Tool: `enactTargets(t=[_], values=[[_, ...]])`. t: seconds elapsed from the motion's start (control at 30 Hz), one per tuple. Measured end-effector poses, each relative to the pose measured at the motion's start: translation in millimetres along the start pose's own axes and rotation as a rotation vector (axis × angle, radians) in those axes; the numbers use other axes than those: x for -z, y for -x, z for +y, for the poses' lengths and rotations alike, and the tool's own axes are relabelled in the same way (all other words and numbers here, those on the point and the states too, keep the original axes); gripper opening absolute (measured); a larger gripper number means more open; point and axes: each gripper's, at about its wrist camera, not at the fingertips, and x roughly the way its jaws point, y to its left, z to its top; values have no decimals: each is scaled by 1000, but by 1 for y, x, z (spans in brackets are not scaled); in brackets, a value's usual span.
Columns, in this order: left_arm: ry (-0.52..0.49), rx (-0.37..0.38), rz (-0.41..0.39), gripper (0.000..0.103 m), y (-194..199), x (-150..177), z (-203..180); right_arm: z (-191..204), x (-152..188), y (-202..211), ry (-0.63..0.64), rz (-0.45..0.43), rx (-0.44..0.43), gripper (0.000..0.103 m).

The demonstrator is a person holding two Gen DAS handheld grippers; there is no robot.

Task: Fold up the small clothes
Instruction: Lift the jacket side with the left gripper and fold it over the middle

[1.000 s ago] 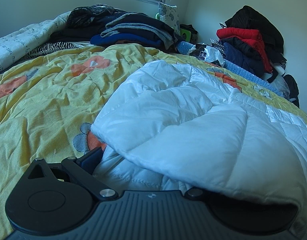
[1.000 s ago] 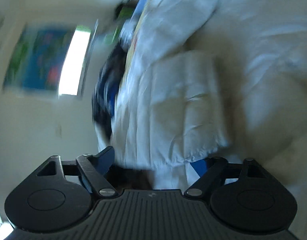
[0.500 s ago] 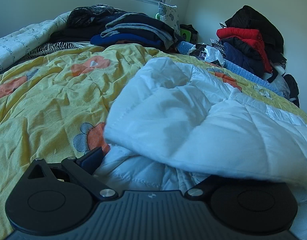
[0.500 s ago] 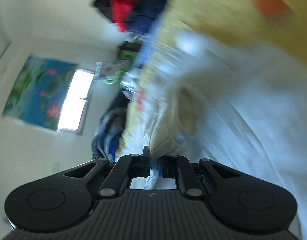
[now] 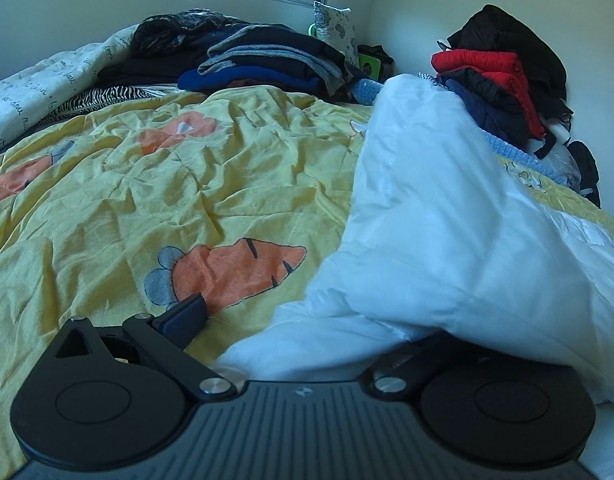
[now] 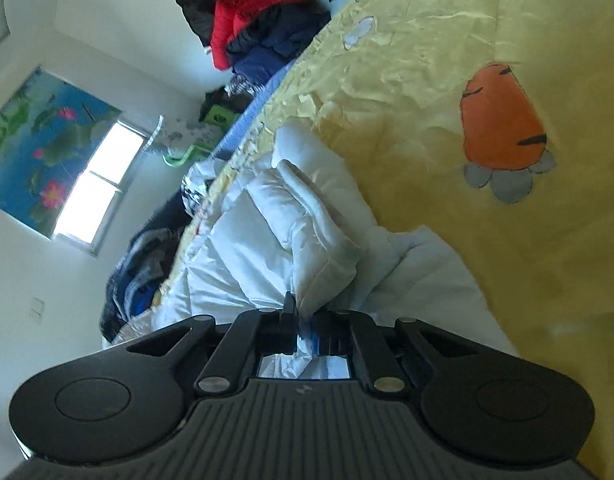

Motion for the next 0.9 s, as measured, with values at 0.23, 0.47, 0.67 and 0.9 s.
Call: enactTargets(t=[0.23,0.47,0.67,0.9], values=[[-37,34,88,103,51,-4,-1,19,-5,-19,40,56,-25,29],[-268,283,-106,103,162,-16,-8,17,-9,28,-42,-14,-83,52],[-276,263,-207,103,105,-71,-50,96,-12,25,295,-55,-171,73],[-381,70,17,103,-28,-74,-71,109,-33,-101,351,110,26,68]])
